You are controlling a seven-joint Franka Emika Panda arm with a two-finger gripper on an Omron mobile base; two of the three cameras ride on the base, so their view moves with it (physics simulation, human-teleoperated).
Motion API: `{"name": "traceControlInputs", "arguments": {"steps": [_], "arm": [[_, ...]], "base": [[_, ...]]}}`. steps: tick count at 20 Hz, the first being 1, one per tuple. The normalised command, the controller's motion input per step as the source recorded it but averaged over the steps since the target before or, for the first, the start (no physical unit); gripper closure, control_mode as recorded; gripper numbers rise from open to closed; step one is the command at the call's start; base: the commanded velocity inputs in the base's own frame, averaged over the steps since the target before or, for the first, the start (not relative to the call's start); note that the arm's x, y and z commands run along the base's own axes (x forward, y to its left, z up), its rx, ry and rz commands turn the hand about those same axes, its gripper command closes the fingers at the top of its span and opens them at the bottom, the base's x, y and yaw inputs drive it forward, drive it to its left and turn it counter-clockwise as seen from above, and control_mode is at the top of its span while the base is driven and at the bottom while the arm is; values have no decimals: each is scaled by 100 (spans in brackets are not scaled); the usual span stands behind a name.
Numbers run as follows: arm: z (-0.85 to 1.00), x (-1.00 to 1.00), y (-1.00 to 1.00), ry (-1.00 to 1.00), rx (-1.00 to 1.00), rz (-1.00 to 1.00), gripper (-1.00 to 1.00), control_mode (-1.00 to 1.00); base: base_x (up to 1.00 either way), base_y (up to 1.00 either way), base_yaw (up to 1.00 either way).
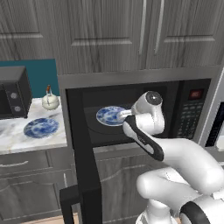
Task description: Pick the mushroom from the microwave and place it on plate located on the counter.
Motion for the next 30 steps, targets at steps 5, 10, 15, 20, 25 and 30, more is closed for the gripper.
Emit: {"name": "traceControlInputs", "arguments": {"steps": [5,10,15,20,25,30], "arm": [[28,-98,-27,4,0,-2,100,-100],[37,-100,-14,9,-1,-2,100,-100],[37,-100,3,13,-10,-11,100,-100],[28,-89,-3,12,-8,-11,100,-100],[21,-67,-20,11,0,0,100,-100],[25,-11,-8,9,0,5,100,-100]], "base": [[0,0,0],[0,0,0],[0,0,0],[0,0,0],[0,0,0],[0,0,0]]}}
